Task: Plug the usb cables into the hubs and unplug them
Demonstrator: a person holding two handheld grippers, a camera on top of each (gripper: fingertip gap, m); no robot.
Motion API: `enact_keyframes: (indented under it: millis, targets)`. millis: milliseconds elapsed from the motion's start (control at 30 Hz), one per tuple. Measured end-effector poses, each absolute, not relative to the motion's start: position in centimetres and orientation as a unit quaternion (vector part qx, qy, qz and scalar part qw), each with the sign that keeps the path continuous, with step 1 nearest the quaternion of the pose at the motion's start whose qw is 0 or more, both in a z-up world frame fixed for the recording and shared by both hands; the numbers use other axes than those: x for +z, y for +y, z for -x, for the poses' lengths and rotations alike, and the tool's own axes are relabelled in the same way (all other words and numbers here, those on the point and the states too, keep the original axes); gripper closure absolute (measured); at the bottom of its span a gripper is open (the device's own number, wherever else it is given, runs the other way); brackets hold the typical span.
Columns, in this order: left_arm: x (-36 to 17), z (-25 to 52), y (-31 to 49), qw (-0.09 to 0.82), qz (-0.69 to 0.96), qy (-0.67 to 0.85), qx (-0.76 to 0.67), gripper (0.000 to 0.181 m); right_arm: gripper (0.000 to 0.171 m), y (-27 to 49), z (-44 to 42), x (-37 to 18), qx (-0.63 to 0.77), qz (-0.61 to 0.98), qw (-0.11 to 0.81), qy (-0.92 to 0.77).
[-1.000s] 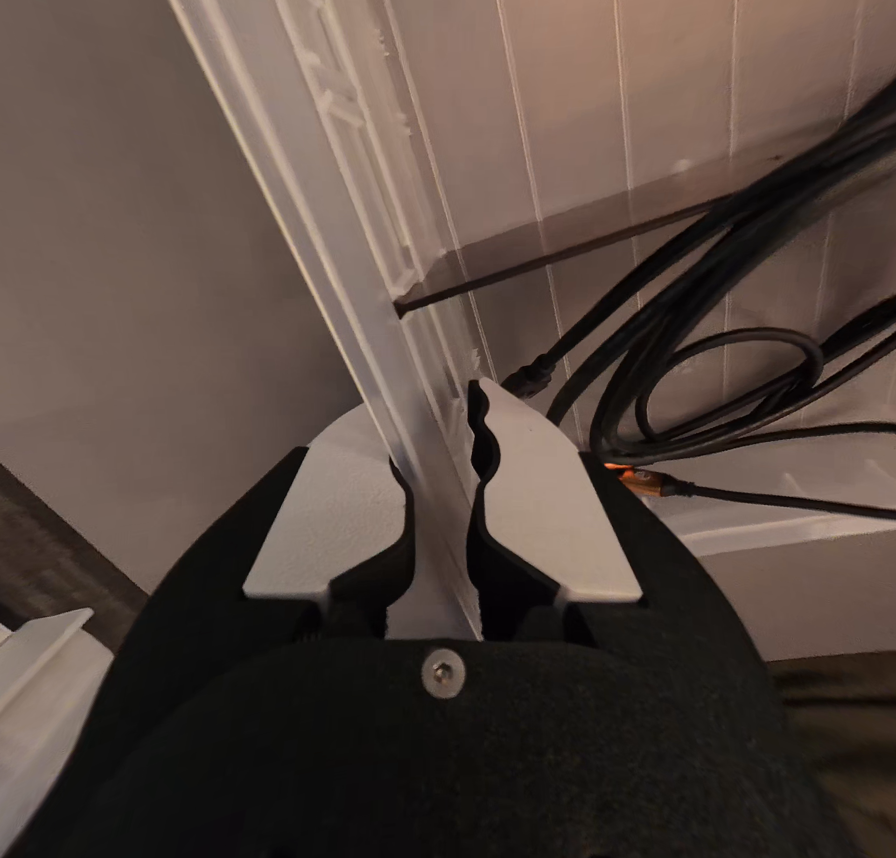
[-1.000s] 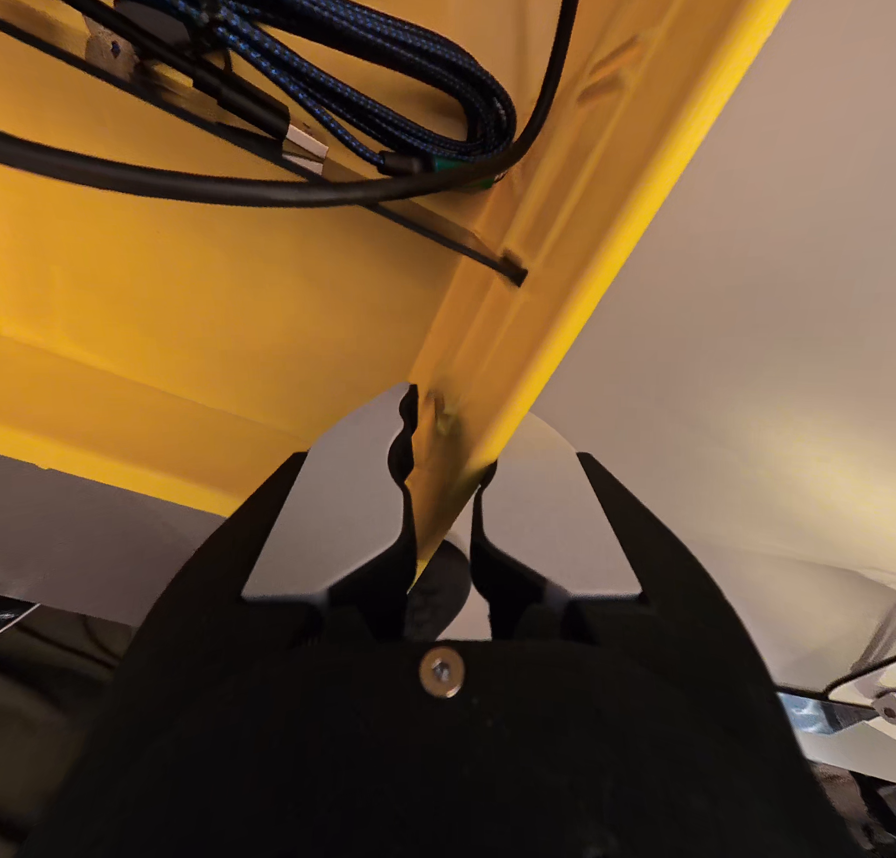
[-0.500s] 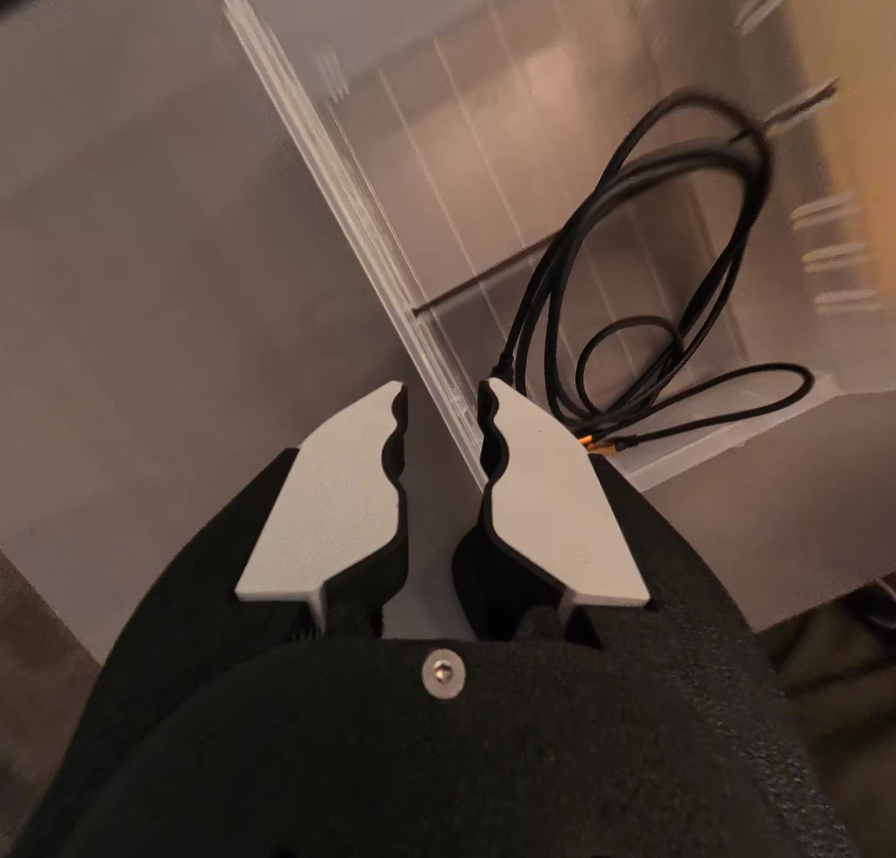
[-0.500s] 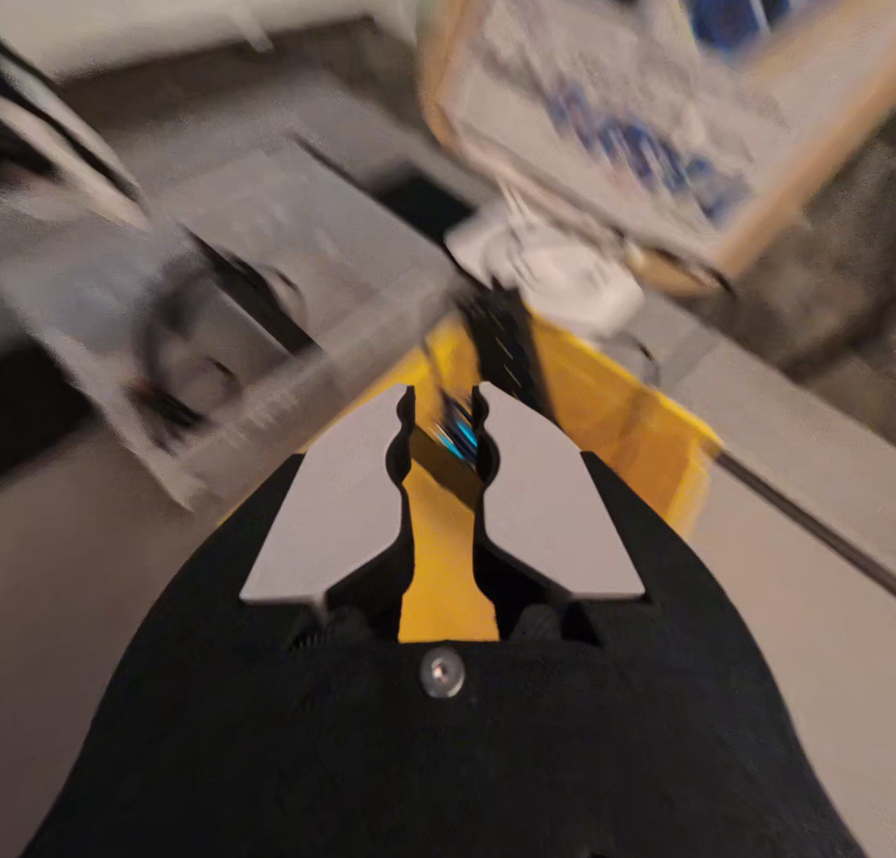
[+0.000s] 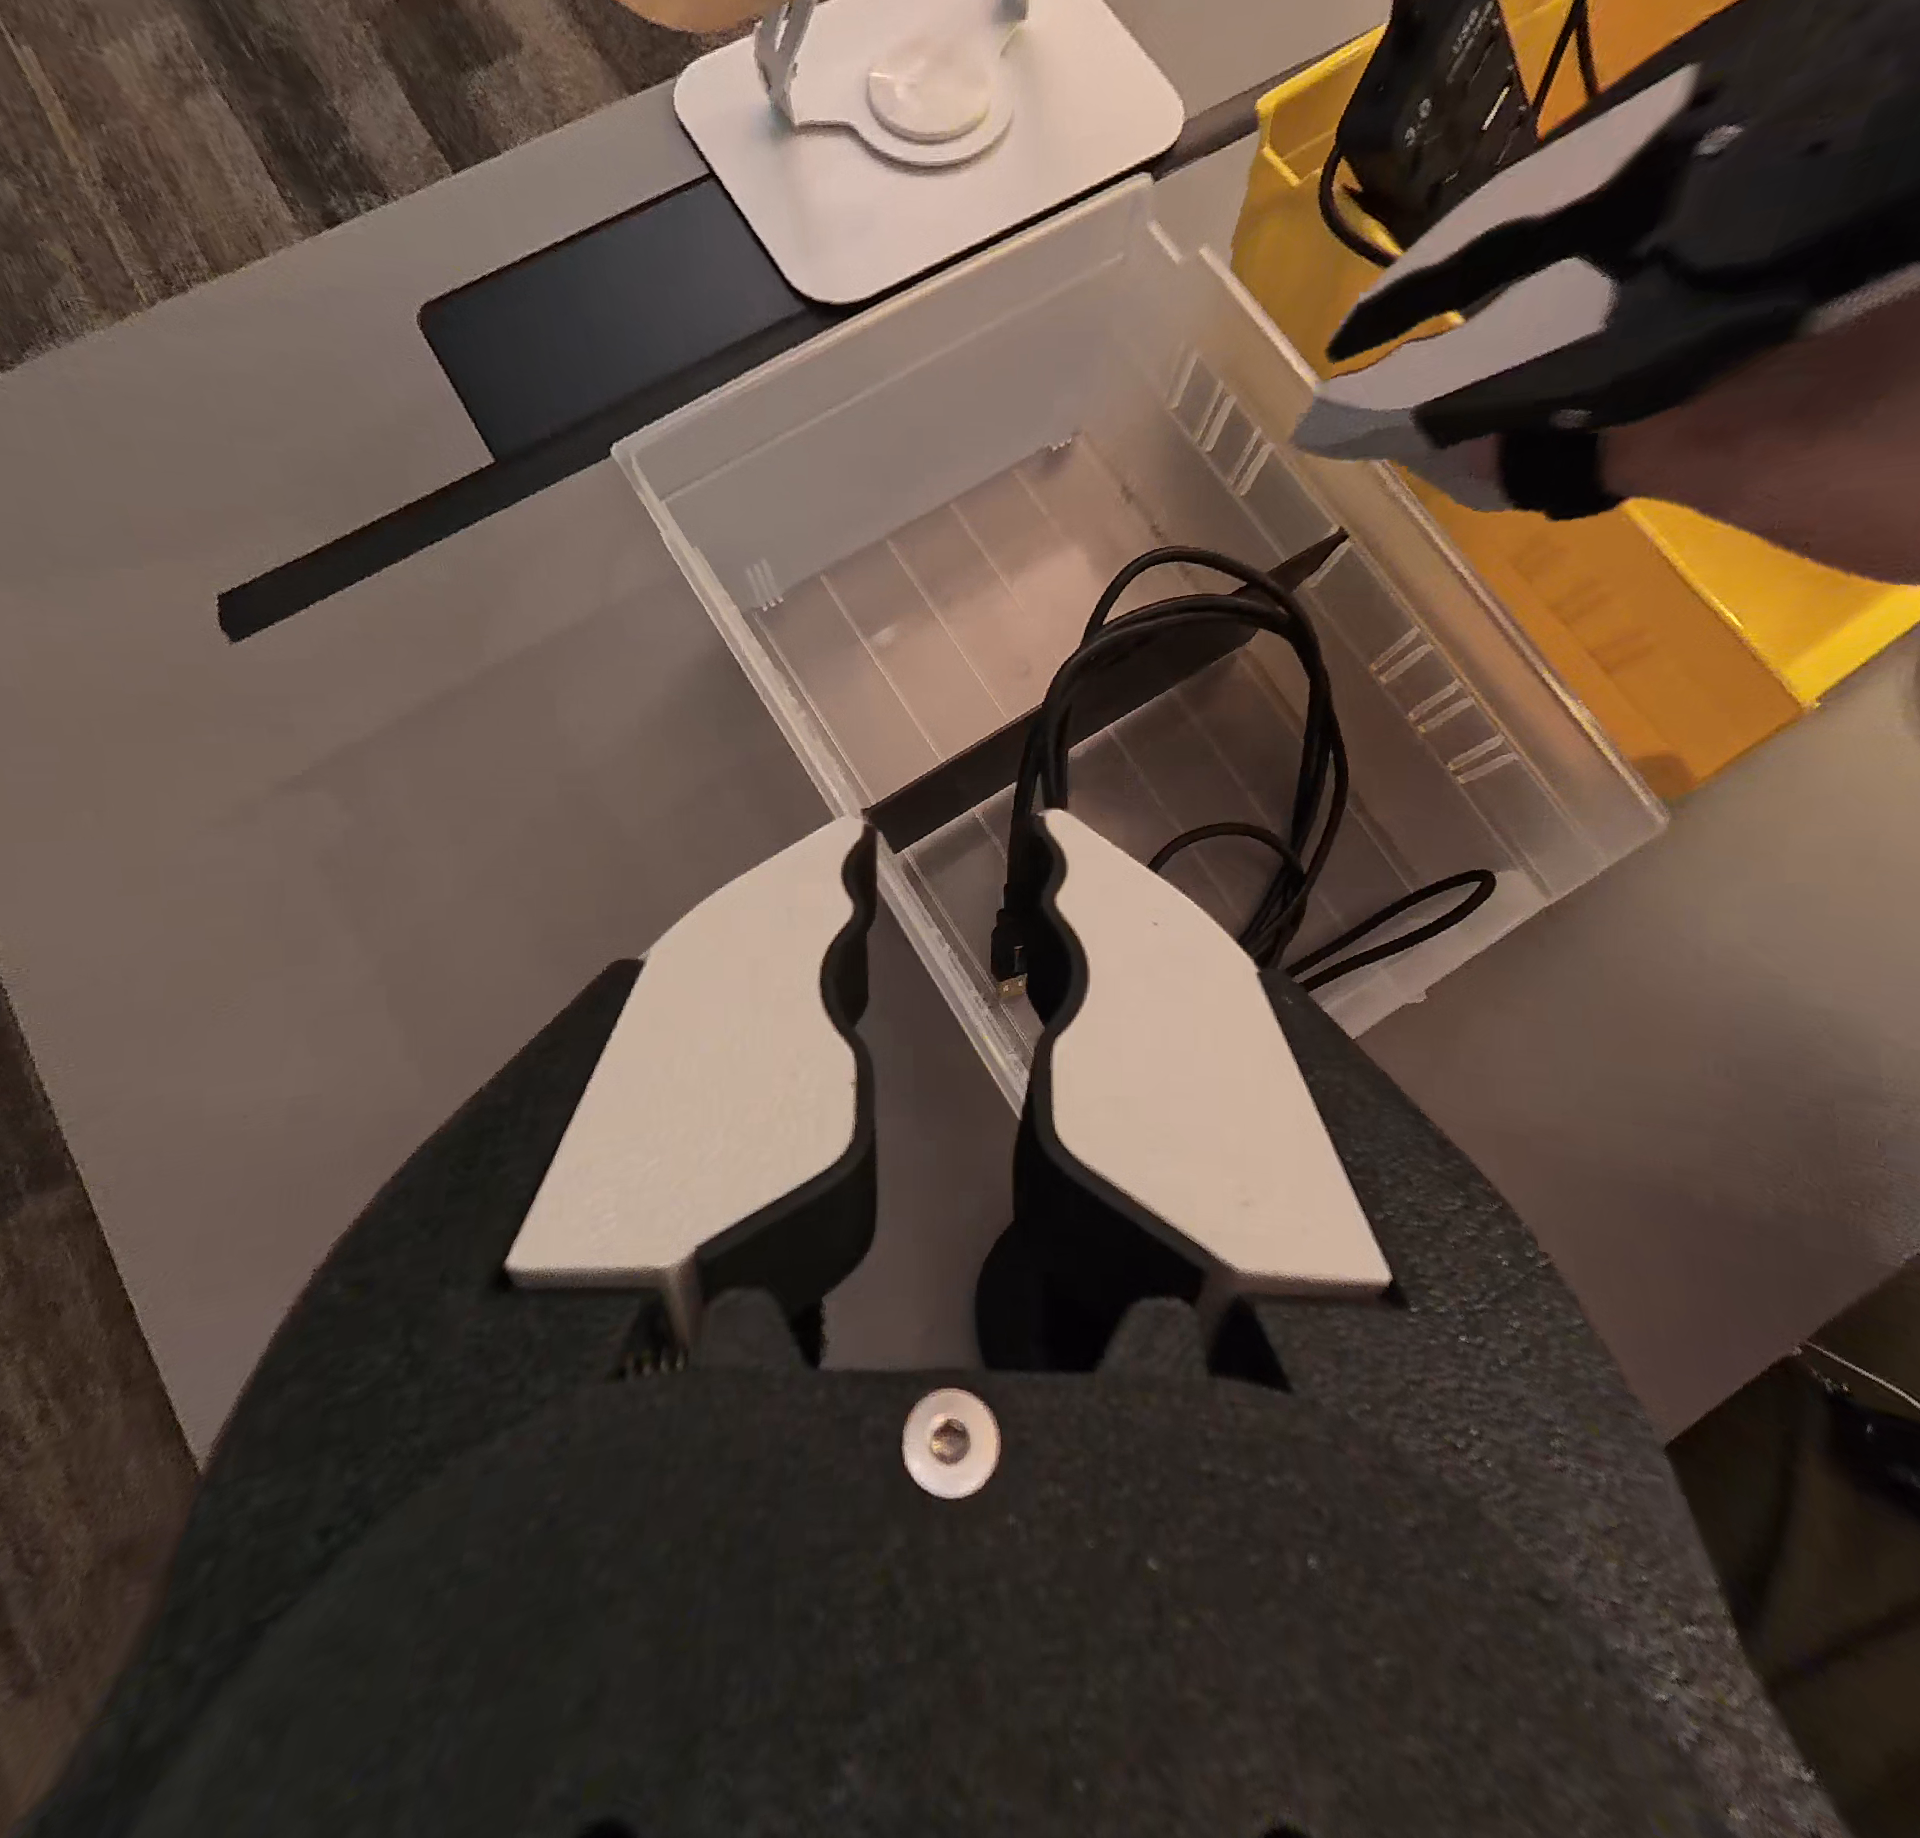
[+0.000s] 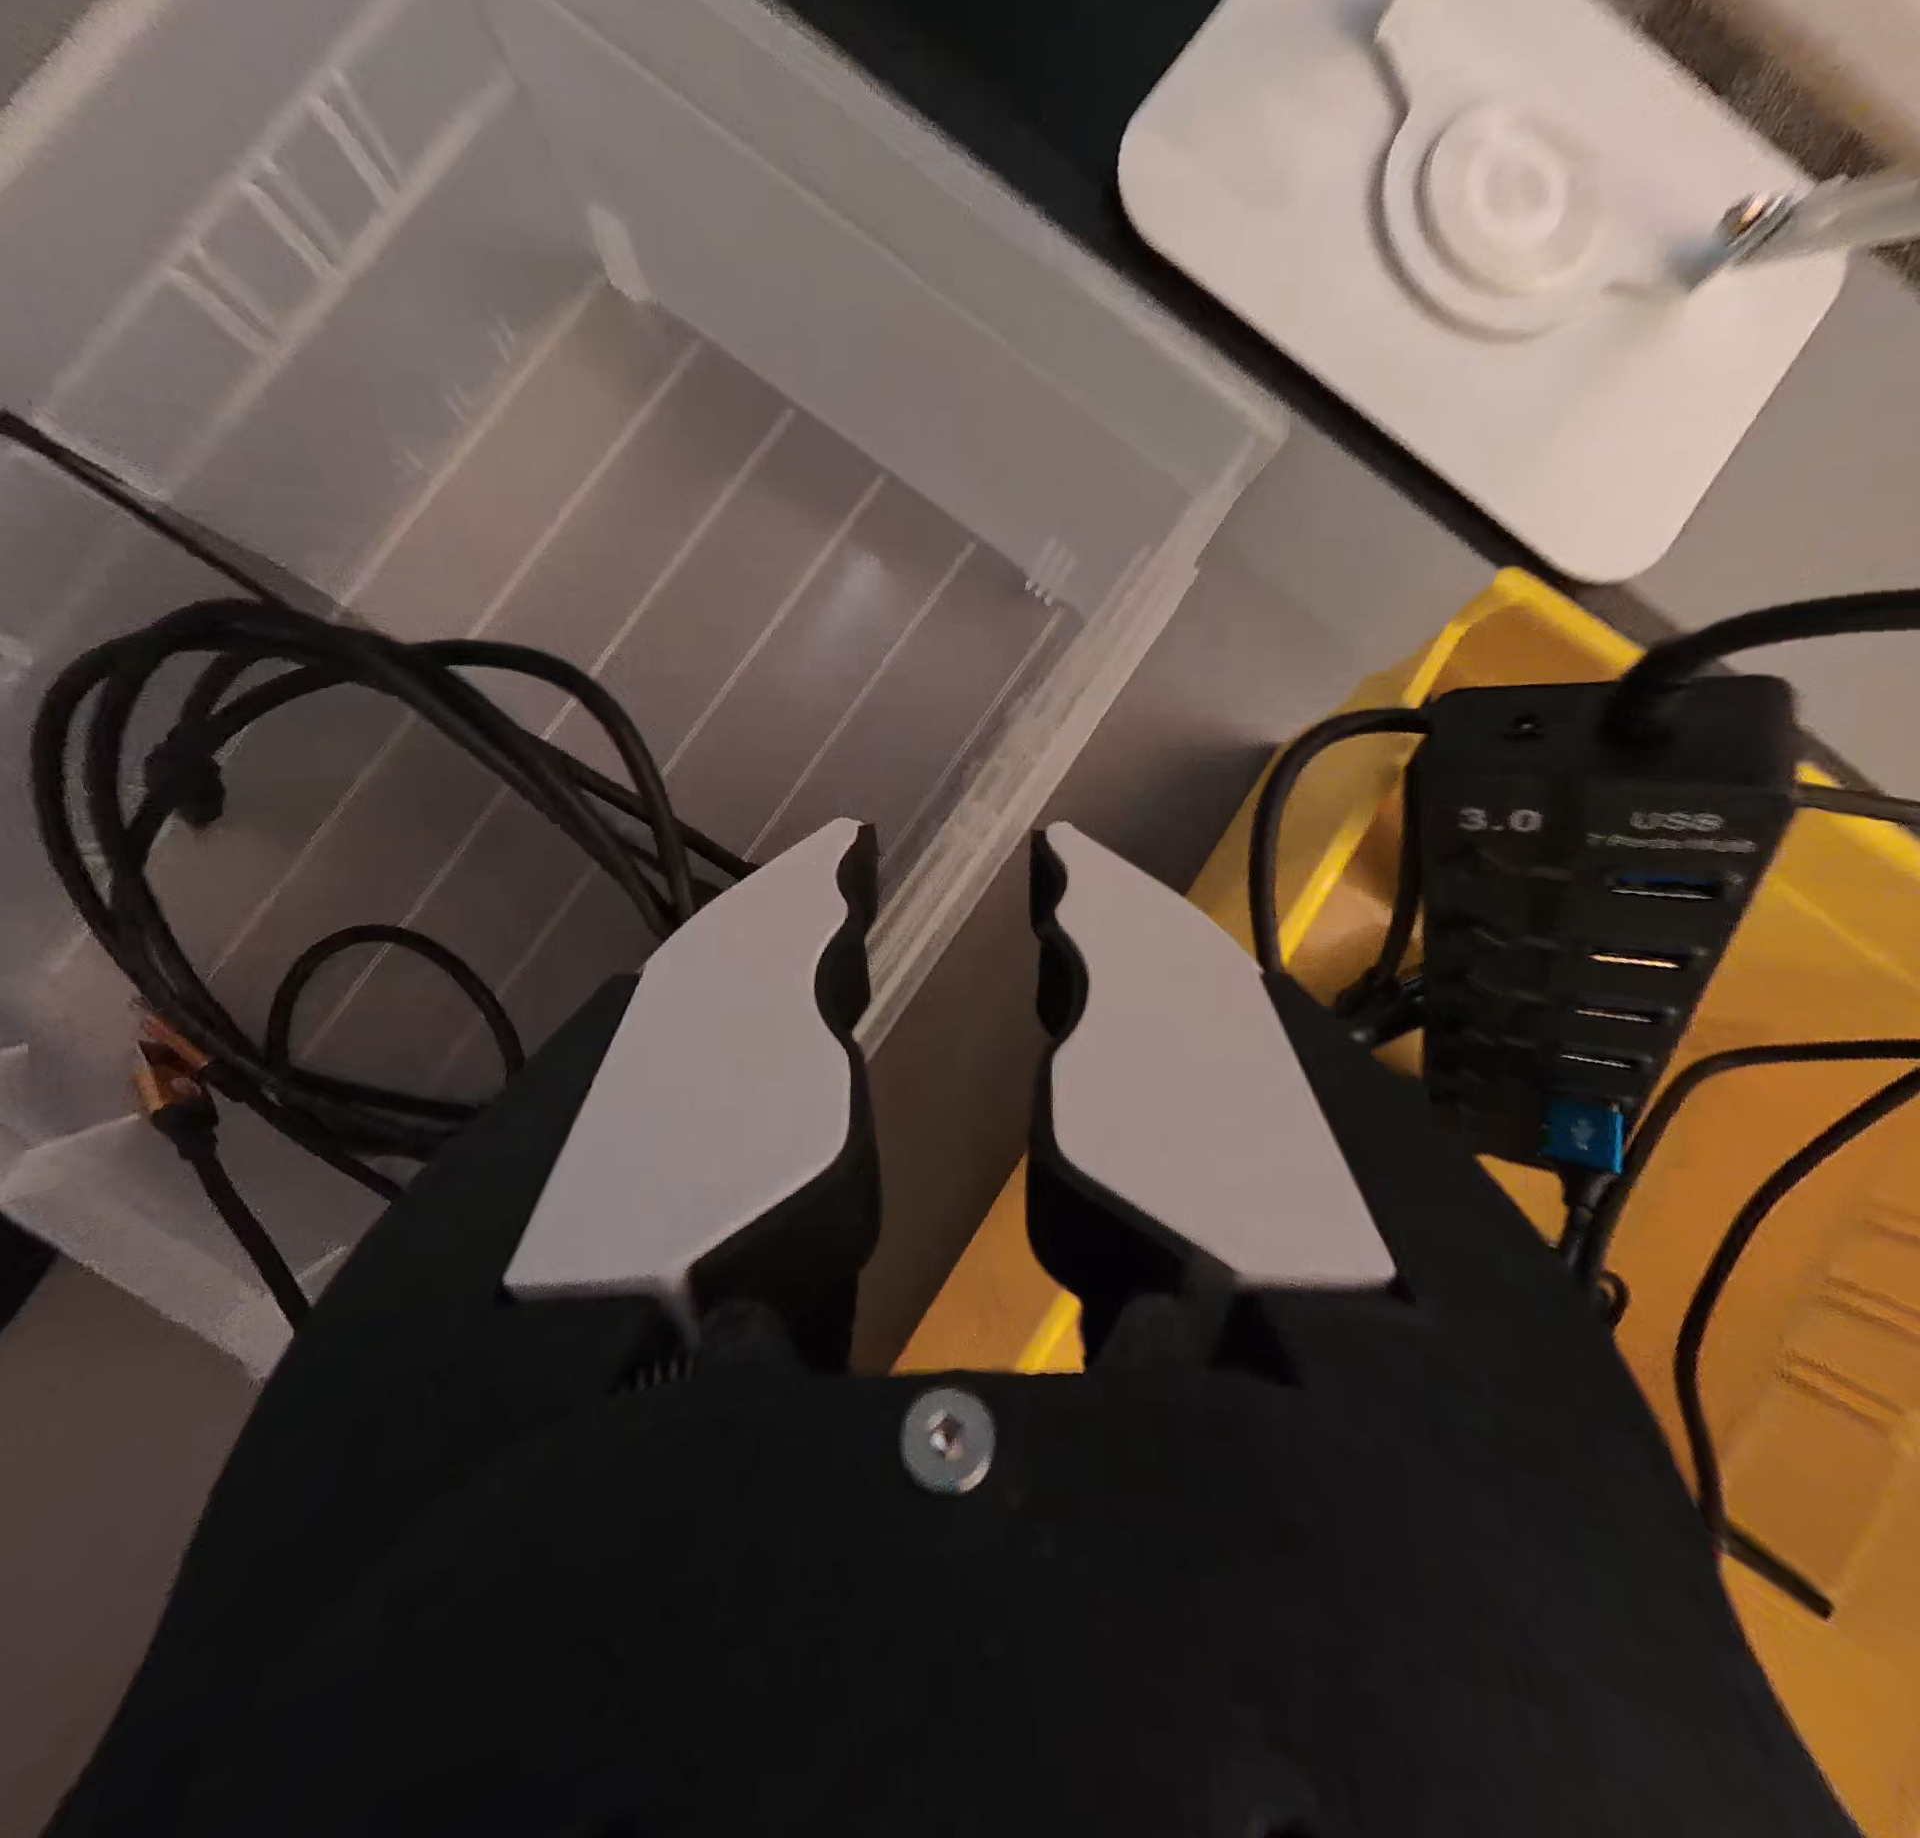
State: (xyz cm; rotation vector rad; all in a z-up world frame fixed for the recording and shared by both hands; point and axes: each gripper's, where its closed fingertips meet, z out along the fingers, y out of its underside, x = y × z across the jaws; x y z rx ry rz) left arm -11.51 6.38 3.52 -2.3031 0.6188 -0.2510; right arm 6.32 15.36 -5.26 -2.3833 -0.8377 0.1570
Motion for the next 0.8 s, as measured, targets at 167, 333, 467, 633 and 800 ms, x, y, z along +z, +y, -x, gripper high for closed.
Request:
enact_keyframes:
  millis: [167, 333, 467, 633, 800]
  targets:
    - [3.6, 11.1, 6.4, 0.363, 0.891, 0.253, -0.097, 0.156, 0.143, 16.3, -6.3, -6.9, 0.054, 0.928, 0.254, -0.266]
    - [3.9, 10.9, 6.5, 0.368, 0.888, 0.255, -0.101, 0.156, 0.144, 16.9, -6.2, -8.1, 0.065, 0.954, 0.198, -0.213]
    - [3.9, 10.7, 6.3, 0.367, 0.887, 0.261, -0.099, 0.157, 0.146, 17.3, -7.0, -9.8, 0.041, 0.973, 0.147, -0.174]
    - [4.1, 10.4, 6.2, 0.371, 0.884, 0.268, -0.100, 0.157, 0.150, 17.9, -6.9, -11.5, 0.006, 0.976, 0.127, -0.177]
    - [4.1, 10.6, 6.3, 0.371, 0.884, 0.266, -0.102, 0.157, 0.155, 18.0, -6.6, -12.1, -0.006, 0.976, 0.115, -0.187]
